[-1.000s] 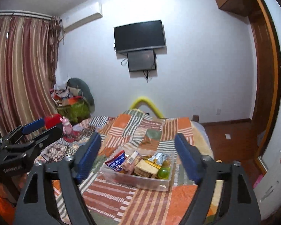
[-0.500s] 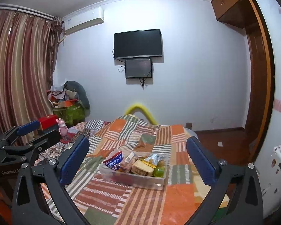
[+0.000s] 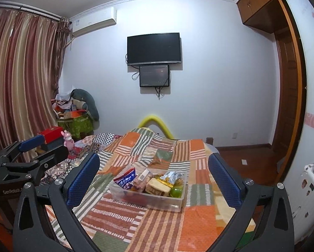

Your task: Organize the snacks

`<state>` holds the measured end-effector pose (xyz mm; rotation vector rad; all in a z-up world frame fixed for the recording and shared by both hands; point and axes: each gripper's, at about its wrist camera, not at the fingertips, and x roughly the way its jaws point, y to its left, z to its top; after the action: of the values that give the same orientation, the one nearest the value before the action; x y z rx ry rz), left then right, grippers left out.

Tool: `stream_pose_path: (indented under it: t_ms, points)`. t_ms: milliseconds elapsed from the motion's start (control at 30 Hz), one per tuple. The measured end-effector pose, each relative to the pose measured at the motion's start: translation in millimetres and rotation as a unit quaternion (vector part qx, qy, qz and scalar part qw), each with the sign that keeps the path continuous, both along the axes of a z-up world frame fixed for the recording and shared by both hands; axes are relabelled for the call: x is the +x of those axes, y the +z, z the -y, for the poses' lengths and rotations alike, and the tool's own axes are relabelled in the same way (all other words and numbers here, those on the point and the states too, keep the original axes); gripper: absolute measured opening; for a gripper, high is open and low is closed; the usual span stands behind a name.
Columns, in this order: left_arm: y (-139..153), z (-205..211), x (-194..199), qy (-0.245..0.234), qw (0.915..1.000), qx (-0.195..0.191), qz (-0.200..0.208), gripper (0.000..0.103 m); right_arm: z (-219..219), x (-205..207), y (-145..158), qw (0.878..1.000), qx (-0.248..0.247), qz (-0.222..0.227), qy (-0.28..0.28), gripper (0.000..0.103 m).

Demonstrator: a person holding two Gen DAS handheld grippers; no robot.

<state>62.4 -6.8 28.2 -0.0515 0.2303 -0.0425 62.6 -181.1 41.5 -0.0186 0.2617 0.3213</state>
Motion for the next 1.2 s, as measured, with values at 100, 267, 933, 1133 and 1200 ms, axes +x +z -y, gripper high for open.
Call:
stream_pose_path:
  t_ms: [100,267,933,1133,1200]
  points:
    - [-0.5,0.6,0.7,-0.002,1.0000,0.001,0.000,0.103,0.3,0.1,-1.4,1.000,0.000,0.000,0.000,0.103]
    - [-1.7,0.6,2.2,-0.007,1.0000,-0.001,0.000,0.103,0.8,0.2,-2.4,1.000,0.007,-0.005,0.000,0.103]
    - [-0.7,0.4,4.4,-0.023,0.9997,-0.007,-0.003,0.103,3.5,0.2,-2.3,1.000,0.013,-0.010,-0.005,0.103]
    - [-2.2,2.2,4.6,-0.021,0.9998,-0.004,-0.004,0.103,2.6,0.0,-0.3,1.000,0.011,-0.007,-0.005,0.103]
    - [-2.9,3.5,4.5,-0.023,0.9997,-0.001,-0.004,0.103,2.1,0.5,-0.6,1.000,0.010,-0.007,-0.005,0.103]
